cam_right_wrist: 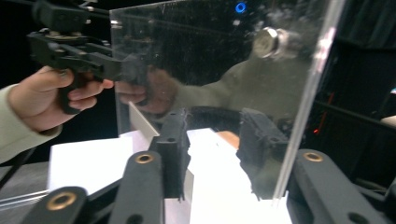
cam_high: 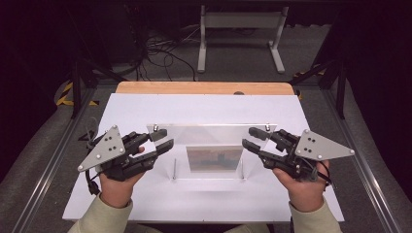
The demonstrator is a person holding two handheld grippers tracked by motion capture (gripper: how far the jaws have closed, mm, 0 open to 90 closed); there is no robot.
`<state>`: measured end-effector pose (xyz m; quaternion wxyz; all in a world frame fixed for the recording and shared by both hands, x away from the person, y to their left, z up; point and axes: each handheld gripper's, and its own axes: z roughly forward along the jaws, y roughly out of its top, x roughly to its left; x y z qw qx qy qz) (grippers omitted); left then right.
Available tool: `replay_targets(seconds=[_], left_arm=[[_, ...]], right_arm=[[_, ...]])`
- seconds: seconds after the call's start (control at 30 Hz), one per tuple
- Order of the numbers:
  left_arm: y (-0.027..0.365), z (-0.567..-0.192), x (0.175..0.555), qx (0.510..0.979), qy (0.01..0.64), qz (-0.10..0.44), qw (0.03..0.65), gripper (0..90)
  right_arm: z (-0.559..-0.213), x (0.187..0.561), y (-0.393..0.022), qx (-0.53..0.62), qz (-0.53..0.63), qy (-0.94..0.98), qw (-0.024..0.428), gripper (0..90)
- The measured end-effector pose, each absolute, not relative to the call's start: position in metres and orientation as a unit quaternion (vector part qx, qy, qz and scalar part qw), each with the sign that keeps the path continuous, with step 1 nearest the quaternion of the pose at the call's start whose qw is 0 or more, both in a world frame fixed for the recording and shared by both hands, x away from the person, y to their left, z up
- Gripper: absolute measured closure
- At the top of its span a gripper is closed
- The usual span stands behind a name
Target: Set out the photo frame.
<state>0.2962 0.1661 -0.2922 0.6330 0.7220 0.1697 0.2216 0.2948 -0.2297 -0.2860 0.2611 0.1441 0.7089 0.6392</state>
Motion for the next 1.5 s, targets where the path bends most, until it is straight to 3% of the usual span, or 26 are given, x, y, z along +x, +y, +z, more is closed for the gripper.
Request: replay_targets(seconds=[0.33, 0.43, 0.93, 1.5], left_arm=[[0.172, -0.310, 0.313, 0.709, 0.186, 0.211, 0.647, 57.7], [0.169, -0.316, 0.317, 0.713, 0.185, 0.214, 0.641, 54.4], [0.169, -0.342, 0.338, 0.715, 0.214, 0.216, 0.630, 44.9], [0.176, -0.349, 0.343, 0.720, 0.242, 0.195, 0.621, 35.5]], right_arm=[[-0.298, 0.308, -0.228, 0.164, 0.627, 0.714, 0.265, 55.1], [-0.303, 0.314, -0.227, 0.174, 0.623, 0.717, 0.261, 50.1], [-0.319, 0.332, -0.226, 0.213, 0.618, 0.712, 0.256, 41.4], [-0.327, 0.347, -0.230, 0.249, 0.611, 0.707, 0.254, 35.9]])
